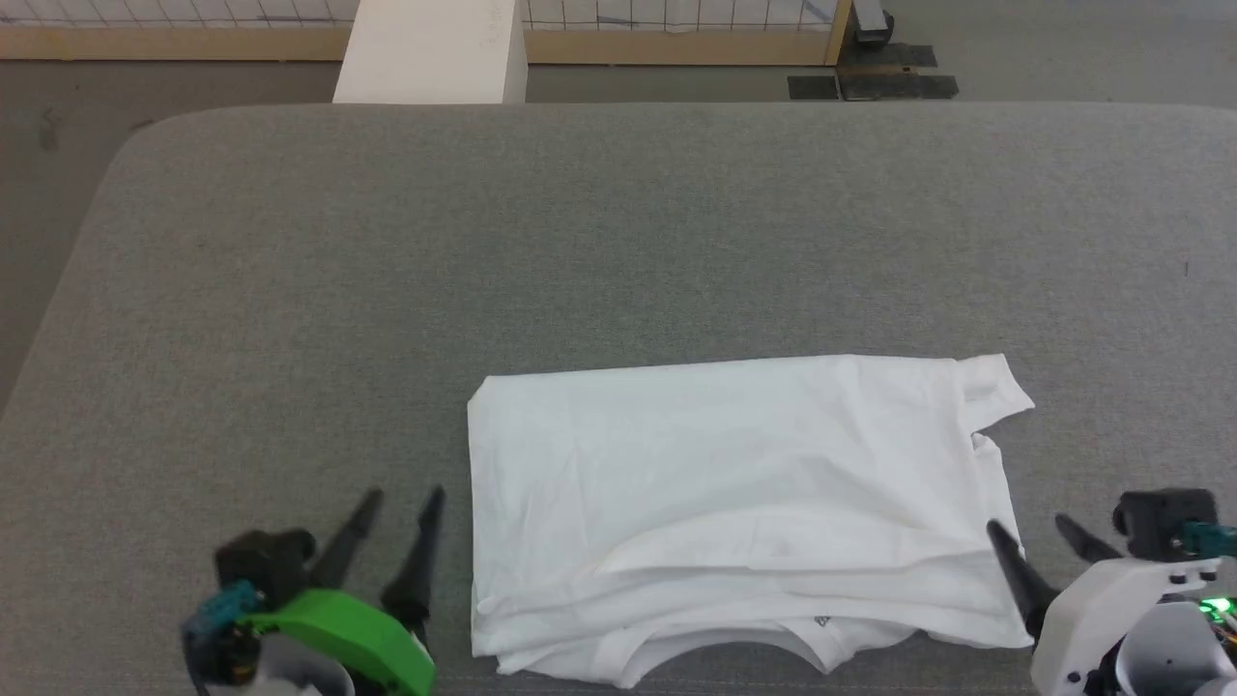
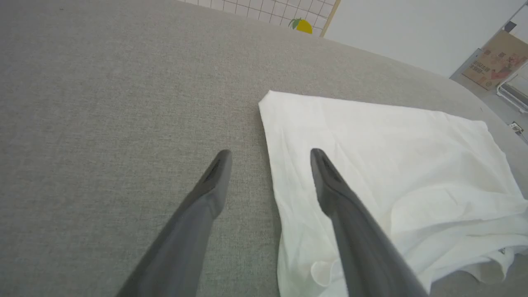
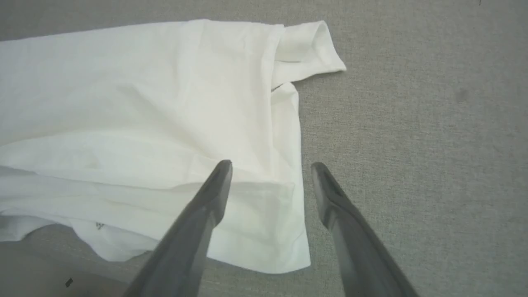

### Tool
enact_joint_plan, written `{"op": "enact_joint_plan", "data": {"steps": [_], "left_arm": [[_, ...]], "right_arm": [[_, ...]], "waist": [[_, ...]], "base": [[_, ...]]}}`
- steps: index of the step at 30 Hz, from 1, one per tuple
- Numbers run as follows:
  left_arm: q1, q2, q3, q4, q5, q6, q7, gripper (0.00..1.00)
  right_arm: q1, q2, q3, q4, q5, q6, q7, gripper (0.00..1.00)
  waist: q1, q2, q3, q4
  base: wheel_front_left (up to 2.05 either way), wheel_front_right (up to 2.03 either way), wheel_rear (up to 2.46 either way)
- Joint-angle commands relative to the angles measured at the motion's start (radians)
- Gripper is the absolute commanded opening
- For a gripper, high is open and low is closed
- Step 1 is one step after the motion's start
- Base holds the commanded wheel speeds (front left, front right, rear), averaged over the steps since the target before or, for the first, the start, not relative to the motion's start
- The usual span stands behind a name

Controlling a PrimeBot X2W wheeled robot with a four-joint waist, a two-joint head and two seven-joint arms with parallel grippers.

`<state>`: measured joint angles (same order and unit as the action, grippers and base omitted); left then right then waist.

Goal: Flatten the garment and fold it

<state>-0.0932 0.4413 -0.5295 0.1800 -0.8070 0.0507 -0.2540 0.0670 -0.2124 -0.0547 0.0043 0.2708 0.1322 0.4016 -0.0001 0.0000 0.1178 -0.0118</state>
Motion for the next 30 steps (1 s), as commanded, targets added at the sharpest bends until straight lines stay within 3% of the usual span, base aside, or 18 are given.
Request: {"op": "enact_joint_plan", "data": {"steps": [1, 5, 12, 19, 30], "left_arm": [[-0.005, -0.016, 0.046, -0.025, 0.035, 0.015, -0.007, 1.0], [0.008, -0.079, 0.217, -0.088, 0.151, 0.023, -0.007, 1.0], [-0.018, -0.194, 0.384, -0.107, 0.371, -0.009, -0.008, 1.0], [-0.048, -0.278, 0.496, -0.099, 0.494, -0.074, -0.008, 1.0], [-0.058, -0.349, 0.568, -0.068, 0.564, -0.15, -0.008, 1.0]], "right_arm": [[0.01, 0.023, -0.021, -0.022, -0.001, -0.002, -0.021, 1.0], [-0.004, 0.103, -0.092, -0.074, -0.004, -0.002, -0.085, 1.0], [-0.063, 0.16, -0.195, -0.026, 0.042, -0.002, -0.12, 1.0], [-0.16, 0.162, -0.253, 0.189, 0.174, -0.002, -0.001, 1.0], [-0.339, 0.162, -0.254, 0.451, 0.116, -0.002, 0.168, 1.0]], "waist": [[0.0001, 0.0, -0.007, 0.008], [0.0001, 0.0, -0.011, 0.018], [0.0001, 0.0, -0.016, 0.027], [0.0001, 0.0, -0.006, 0.015], [0.0001, 0.0, 0.015, 0.02]], "base": [[0.0, 0.0, 0.0], [0.0, 0.0, 0.0], [0.0, 0.0, 0.0], [0.0, 0.0, 0.0], [0.0, 0.0, 0.0]]}}
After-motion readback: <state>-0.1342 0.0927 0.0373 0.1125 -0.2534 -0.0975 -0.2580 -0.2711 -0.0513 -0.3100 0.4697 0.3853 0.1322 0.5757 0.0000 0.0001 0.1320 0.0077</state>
